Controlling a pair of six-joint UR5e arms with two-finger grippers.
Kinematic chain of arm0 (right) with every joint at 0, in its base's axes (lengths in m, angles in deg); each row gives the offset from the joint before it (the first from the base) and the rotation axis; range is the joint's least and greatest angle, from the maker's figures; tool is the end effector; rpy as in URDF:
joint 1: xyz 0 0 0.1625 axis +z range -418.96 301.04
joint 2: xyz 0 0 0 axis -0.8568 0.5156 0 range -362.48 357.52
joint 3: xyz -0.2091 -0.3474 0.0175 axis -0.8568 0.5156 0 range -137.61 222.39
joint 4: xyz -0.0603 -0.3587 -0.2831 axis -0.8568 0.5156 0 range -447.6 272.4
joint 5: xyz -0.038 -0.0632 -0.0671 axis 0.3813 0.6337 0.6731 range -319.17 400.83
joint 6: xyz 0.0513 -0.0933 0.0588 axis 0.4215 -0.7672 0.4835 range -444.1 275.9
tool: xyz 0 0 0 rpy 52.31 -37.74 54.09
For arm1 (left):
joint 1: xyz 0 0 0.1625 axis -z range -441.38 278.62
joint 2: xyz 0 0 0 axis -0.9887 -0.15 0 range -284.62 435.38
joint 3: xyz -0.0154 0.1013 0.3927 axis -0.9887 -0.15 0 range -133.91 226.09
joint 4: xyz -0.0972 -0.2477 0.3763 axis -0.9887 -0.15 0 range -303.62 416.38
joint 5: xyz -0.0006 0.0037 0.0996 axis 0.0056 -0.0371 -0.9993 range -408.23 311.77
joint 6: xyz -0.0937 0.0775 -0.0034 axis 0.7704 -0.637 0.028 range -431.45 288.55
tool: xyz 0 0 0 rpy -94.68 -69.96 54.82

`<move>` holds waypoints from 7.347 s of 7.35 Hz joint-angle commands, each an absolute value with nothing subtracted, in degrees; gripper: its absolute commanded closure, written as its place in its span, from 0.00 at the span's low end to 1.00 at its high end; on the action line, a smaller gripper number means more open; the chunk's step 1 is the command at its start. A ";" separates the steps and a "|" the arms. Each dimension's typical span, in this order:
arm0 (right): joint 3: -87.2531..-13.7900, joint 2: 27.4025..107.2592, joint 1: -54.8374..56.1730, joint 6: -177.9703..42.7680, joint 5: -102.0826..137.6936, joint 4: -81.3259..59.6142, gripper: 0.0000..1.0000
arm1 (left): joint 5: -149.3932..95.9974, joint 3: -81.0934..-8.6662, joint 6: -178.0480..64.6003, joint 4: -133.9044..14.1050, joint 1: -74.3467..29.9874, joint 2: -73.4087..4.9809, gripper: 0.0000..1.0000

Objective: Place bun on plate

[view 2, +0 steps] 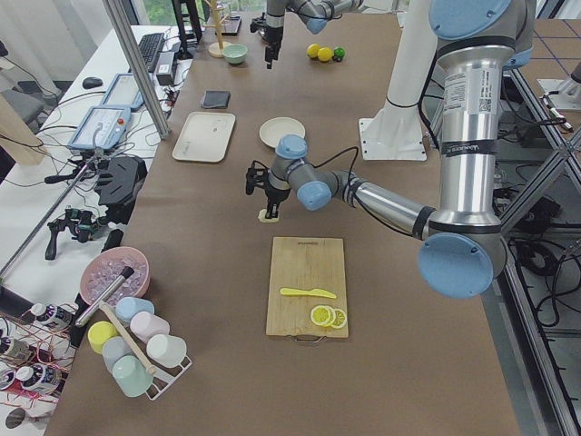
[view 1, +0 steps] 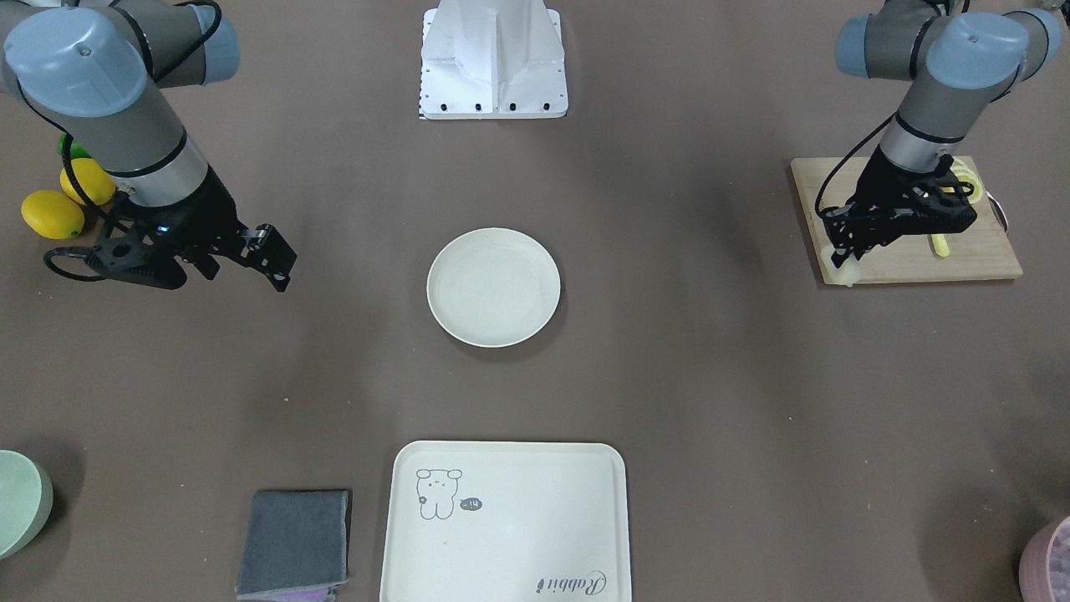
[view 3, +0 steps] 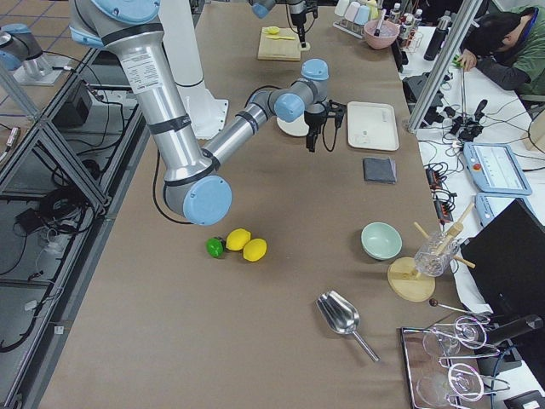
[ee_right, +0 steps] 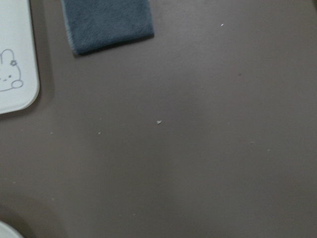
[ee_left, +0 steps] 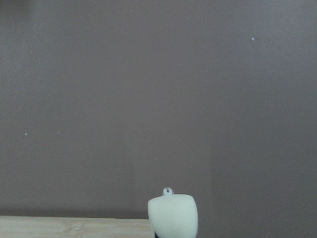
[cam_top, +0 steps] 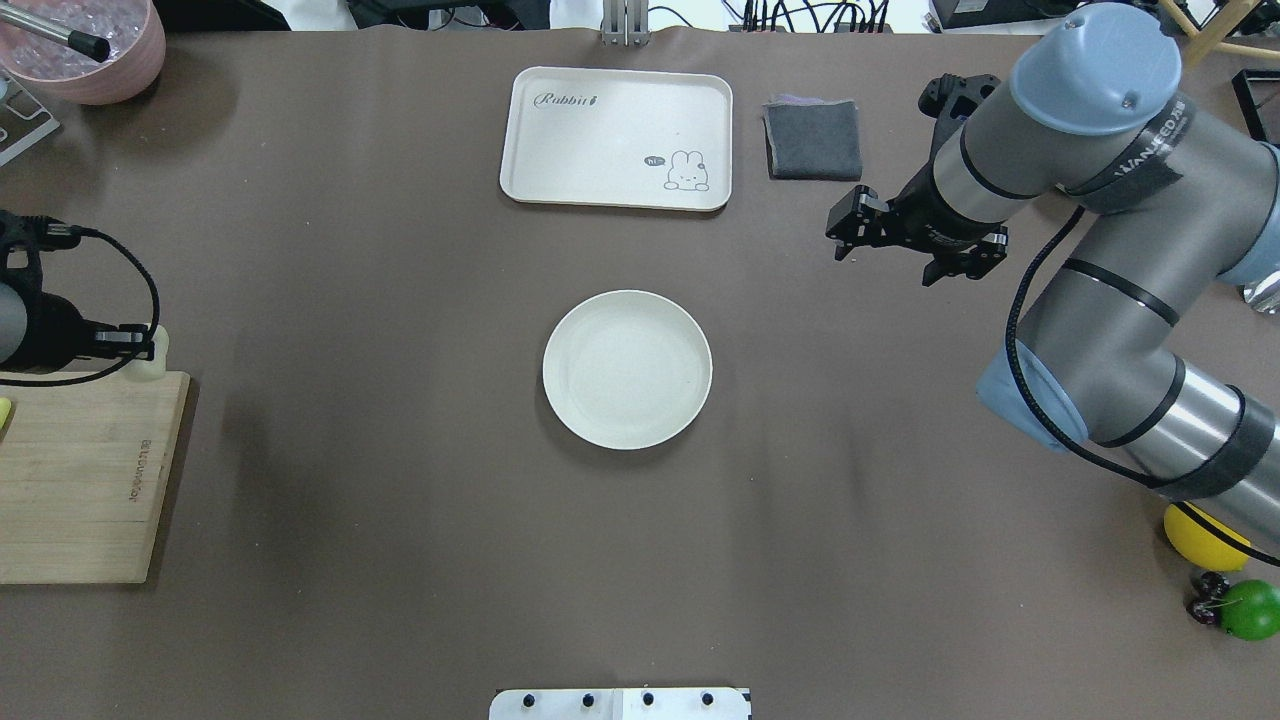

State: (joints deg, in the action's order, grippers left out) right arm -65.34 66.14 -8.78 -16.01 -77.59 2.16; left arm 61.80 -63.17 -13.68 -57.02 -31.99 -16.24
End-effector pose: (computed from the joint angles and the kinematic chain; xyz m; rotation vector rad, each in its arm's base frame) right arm -0.3489 -0.5363 0.2816 0.0106 -0.8260 0.2951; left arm 0.3046 -0.4960 0.4232 0.2486 0.7959 -0.1469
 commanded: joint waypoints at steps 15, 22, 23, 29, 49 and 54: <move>-58.95 89.02 22.60 -73.82 -93.21 2.13 0.00 | 43.70 -40.31 10.02 -39.51 -58.43 -61.99 0.63; -58.95 89.46 22.69 -73.73 -93.91 2.31 0.00 | 41.15 -41.09 7.66 -39.16 -58.98 -62.17 0.03; -58.95 89.54 22.69 -73.82 -93.91 2.31 0.00 | 41.33 -44.67 2.95 -37.85 -56.09 -61.39 0.03; -57.55 92.79 26.72 -74.96 -95.75 1.96 0.00 | 63.64 -62.01 -37.44 -34.67 -23.86 -39.09 0.02; -58.25 91.92 26.73 -75.40 -95.58 1.52 0.00 | 88.09 -52.08 -65.74 -36.52 8.19 -12.42 0.02; -58.34 91.92 26.73 -75.31 -95.58 1.52 0.00 | 88.09 -52.00 -65.39 -36.52 8.19 -12.34 0.02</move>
